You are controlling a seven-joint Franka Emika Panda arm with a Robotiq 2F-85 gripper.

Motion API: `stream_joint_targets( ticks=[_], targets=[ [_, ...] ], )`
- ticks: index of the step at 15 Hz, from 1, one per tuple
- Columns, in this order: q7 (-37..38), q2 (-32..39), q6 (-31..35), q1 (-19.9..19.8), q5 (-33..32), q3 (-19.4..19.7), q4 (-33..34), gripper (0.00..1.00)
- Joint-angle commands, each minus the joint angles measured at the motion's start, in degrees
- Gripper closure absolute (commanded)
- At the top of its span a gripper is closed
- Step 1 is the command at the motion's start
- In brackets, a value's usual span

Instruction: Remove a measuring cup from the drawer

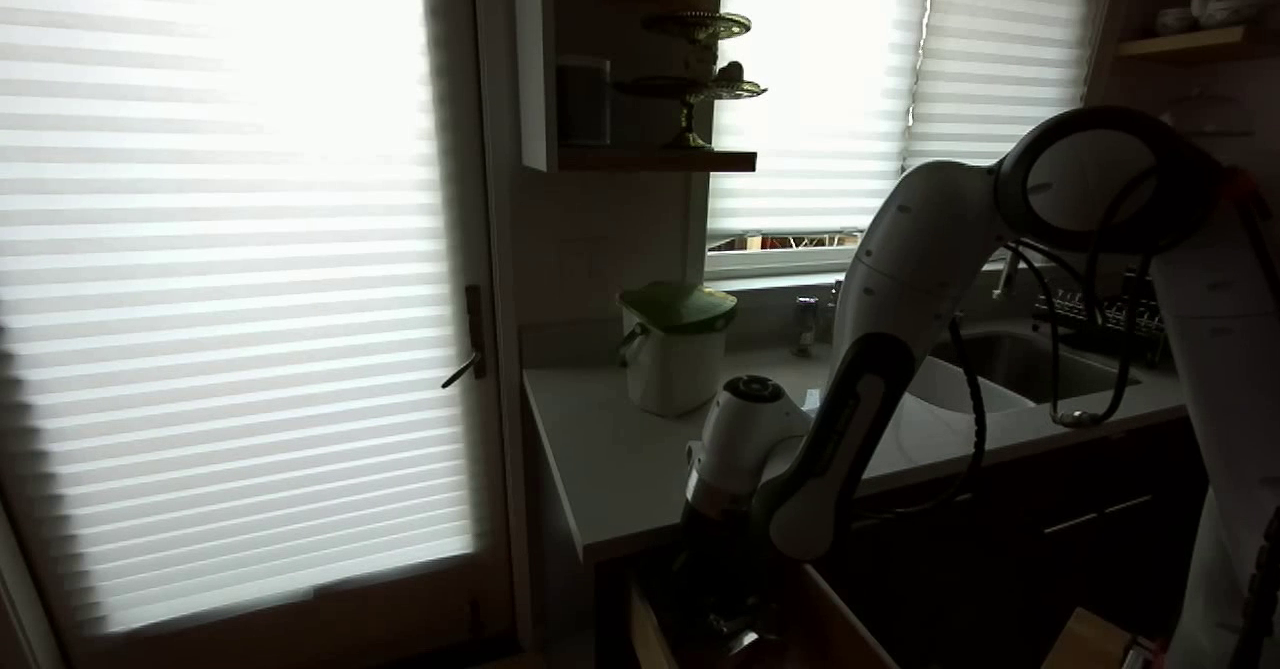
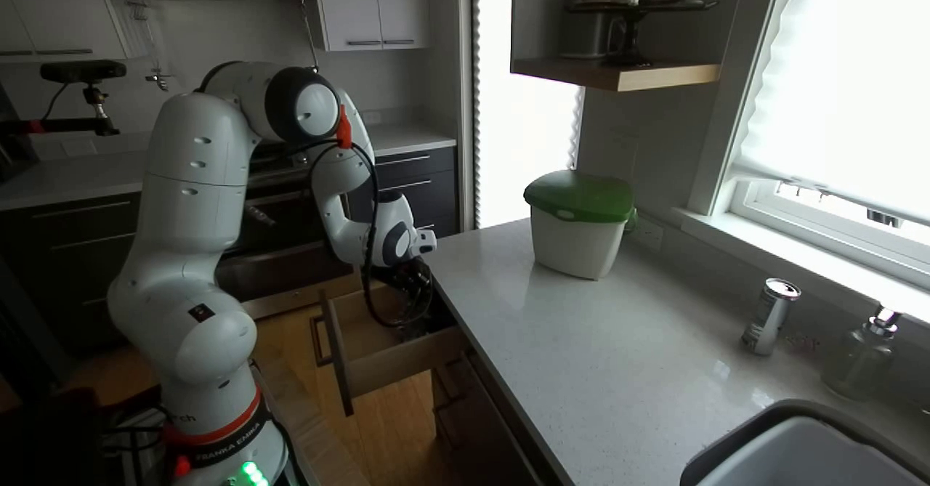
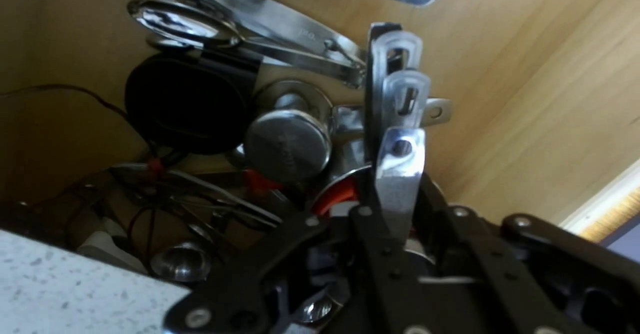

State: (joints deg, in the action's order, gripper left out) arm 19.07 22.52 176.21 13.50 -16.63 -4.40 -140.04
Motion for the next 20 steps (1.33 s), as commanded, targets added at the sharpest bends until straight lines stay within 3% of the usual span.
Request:
stream_joint_targets(
  ticks=[1,5,11,20],
  targets=[
    [-5.2,-2.7,0.2,-2.5,6.4,-3.1,-3.3,0.94],
    [-10.8,-4.7,-0.1,-6.1,12.6,-7.3,-5.6,0.94],
    [-20.0,-8.0,-0.2,-15.9,20.2,-17.9,-9.0,0.94],
    [-39.5,-12.5,-9.8,-38.4,22.8,-42.0,-11.1,0.94]
  ],
)
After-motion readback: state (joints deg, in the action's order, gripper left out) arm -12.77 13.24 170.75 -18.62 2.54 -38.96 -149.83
